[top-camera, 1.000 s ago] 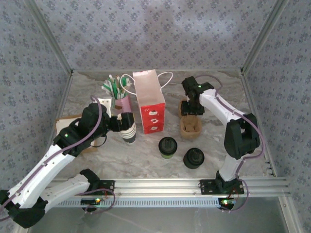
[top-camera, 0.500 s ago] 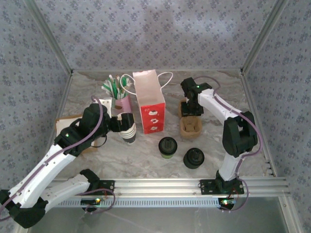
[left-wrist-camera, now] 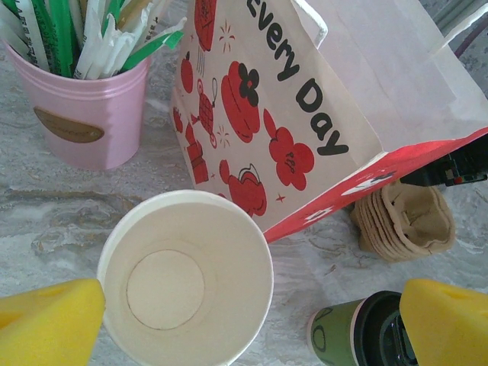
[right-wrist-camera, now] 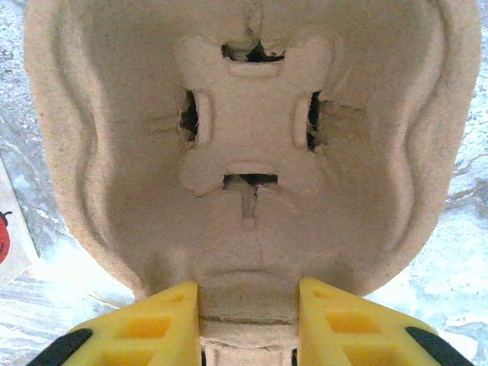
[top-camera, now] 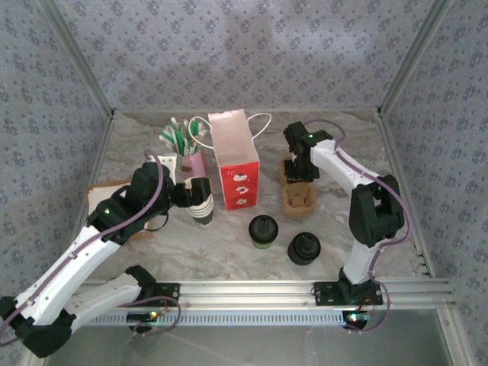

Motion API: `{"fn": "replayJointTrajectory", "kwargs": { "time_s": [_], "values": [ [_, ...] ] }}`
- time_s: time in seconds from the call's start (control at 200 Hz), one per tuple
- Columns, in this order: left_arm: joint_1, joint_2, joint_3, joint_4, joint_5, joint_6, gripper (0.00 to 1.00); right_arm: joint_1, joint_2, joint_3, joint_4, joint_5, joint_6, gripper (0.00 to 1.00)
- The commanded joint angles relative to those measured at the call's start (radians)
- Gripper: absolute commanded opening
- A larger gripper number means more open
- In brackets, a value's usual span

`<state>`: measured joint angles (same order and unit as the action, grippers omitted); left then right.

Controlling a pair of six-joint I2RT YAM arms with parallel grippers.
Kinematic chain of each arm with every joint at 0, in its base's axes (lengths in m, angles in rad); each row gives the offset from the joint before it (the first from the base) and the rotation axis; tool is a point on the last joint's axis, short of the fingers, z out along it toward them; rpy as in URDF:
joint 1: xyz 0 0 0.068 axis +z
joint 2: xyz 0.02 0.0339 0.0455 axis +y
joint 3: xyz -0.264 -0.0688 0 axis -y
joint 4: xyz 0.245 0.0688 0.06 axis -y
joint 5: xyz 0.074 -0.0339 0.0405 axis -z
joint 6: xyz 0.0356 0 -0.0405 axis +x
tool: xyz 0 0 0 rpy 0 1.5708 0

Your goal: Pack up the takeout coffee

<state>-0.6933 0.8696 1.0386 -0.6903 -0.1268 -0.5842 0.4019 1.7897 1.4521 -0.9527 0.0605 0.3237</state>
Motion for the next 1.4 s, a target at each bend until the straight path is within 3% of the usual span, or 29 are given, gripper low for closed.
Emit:
{"fn": "replayJointTrajectory", "kwargs": {
  "time_s": [0.0, 0.755, 1.009, 1.199, 1.394],
  "values": [
    [0.007, -0.004, -0.002, 0.029, 0.001, 0.003, 0.99, 0.006, -0.025, 0.017, -0.029, -0.014, -0.003, 0.32],
    [0.006, 0.022, 0.046, 0.019, -0.006, 0.011, 0.99, 0.002, -0.149, 0.041, -0.074, -0.033, -0.001, 0.29],
    [0.007, 0.102, 0.234, -0.067, -0.110, 0.075, 0.99, 0.003, -0.276, 0.078, -0.096, -0.075, 0.003, 0.29],
    [0.015, 0.287, 0.502, -0.137, -0.134, 0.179, 0.99, 0.001, -0.371, 0.132, -0.129, -0.113, 0.000, 0.31],
    [0.154, 0.547, 0.772, -0.169, 0.097, 0.179, 0.99, -0.007, -0.437, 0.201, -0.124, -0.219, 0.018, 0.32]
  ]
}}
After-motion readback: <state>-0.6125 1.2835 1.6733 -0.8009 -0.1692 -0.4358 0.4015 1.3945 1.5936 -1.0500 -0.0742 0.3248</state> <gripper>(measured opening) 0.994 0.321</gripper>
